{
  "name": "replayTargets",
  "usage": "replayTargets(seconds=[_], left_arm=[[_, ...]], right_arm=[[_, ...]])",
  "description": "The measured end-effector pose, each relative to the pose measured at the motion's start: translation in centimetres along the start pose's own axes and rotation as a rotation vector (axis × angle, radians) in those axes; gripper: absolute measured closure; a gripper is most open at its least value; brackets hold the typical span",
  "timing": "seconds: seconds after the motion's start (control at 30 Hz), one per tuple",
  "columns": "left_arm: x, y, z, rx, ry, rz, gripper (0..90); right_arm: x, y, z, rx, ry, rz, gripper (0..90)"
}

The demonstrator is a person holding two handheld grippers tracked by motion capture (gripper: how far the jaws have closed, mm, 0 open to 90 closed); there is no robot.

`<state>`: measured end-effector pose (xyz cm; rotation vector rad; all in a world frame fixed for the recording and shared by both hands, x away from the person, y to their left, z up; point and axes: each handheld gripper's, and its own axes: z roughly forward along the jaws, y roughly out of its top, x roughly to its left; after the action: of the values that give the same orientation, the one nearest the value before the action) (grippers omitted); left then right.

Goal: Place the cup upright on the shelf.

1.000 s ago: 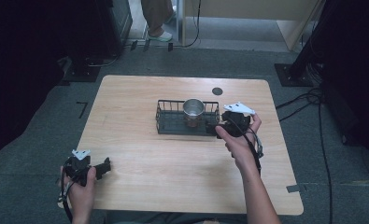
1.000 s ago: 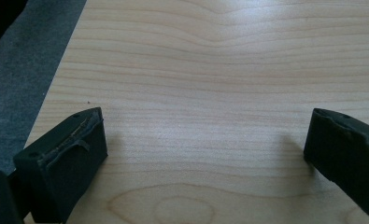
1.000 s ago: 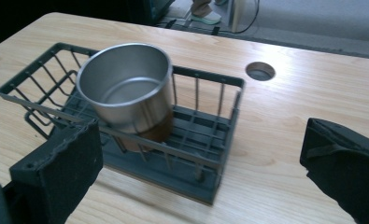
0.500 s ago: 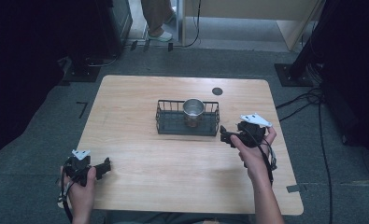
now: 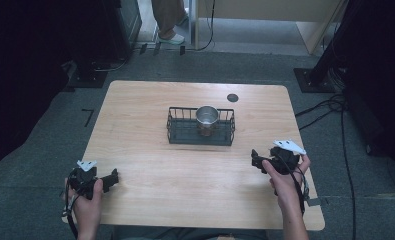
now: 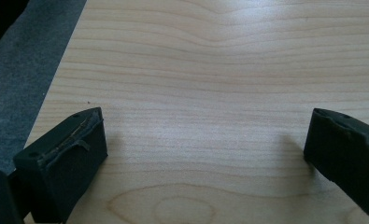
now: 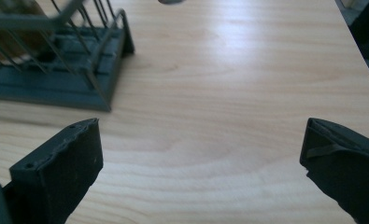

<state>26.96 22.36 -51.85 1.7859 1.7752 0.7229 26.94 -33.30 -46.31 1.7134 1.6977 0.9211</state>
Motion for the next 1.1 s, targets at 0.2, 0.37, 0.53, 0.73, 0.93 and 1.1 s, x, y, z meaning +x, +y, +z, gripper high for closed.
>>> replayTargets(seconds=[0.2,0.37,0.53,0.73,0.93,1.1], left_arm=[[0.0,0.0,0.0,0.0,0.0,0.0,0.0],[0.0,0.0,0.0,0.0,0.0,0.0,0.0],[0.0,0.0,0.0,0.0,0.0,0.0,0.0],[0.0,0.0,0.0,0.0,0.0,0.0,0.0],[0.0,0.0,0.0,0.0,0.0,0.0,0.0],[0.0,0.0,0.0,0.0,0.0,0.0,0.0]], right_arm=[[-1.6,-1.9,-0.1,0.021,-0.034,0.02,0.0],[-2.8,-3.8,0.0,0.047,-0.067,0.023,0.0],[-3.7,-5.2,0.2,0.075,-0.095,0.018,0.0],[-4.5,-6.6,0.2,0.099,-0.113,0.015,0.0],[-4.8,-7.5,0.2,0.111,-0.118,0.018,0.0],[-5.1,-7.7,0.0,0.111,-0.109,0.019,0.0]])
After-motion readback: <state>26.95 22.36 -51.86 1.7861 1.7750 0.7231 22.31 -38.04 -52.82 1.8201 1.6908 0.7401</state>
